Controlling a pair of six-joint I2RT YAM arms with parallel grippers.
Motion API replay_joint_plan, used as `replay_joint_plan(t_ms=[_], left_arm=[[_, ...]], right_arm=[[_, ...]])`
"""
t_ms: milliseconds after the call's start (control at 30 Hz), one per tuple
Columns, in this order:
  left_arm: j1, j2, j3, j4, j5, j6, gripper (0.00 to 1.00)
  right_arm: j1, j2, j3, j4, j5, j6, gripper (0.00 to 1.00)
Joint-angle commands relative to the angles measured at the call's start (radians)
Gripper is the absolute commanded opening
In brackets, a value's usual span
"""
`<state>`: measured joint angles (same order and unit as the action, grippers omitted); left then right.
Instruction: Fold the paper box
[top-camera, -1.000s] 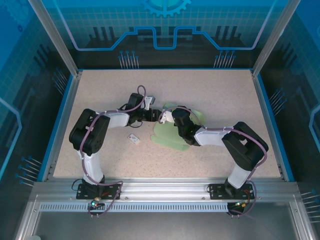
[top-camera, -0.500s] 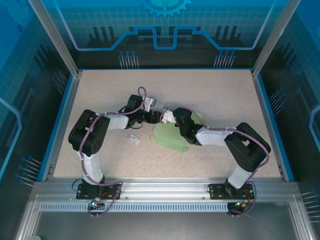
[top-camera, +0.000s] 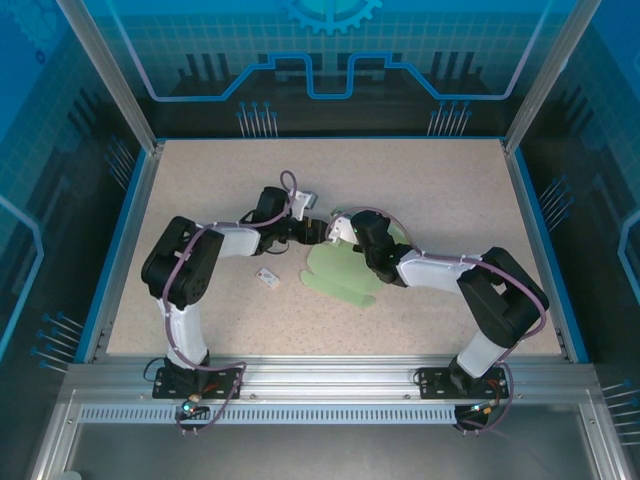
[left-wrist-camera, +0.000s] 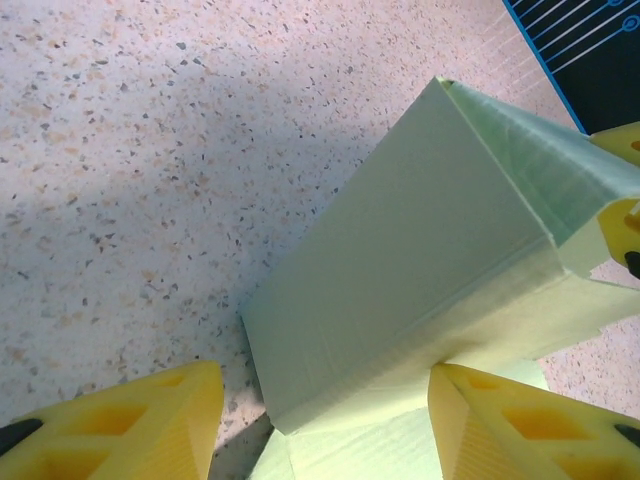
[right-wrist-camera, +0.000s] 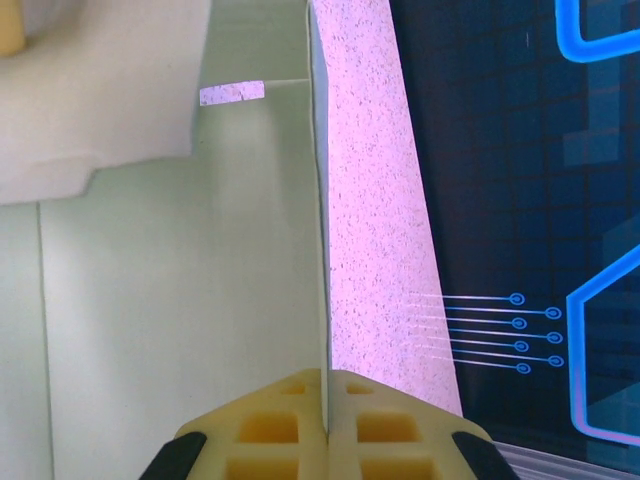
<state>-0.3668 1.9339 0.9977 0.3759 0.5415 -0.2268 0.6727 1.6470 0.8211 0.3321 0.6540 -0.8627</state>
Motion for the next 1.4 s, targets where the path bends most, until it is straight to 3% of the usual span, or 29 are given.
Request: replay_joint_plan(t_ms=[0, 700, 1000, 1367], left_arm=[[-0.010, 0.029, 0.044, 0.027, 0.022, 0.039, 0.58], [-0.025, 0.045, 0.061, 0.054, 0.026, 0.107, 0.70], [-0.028, 0.056, 0.081, 0.035, 0.021, 0.118, 0.69], [-0.044, 0.040, 0.049, 0.071, -0.046, 0.115, 0.67]], right_arm=[[-0.005, -0.026, 0.024, -0.054, -0.060, 0.048, 0.05], [-0.045, -0.056, 0.048, -0.165, -0.172, 0.127, 0.04], [-0.053, -0.072, 0.051, -0.186, -0.221, 0.146, 0.04], [-0.042, -0.043, 0.053, -0.226, -0.194, 0.127, 0.04]])
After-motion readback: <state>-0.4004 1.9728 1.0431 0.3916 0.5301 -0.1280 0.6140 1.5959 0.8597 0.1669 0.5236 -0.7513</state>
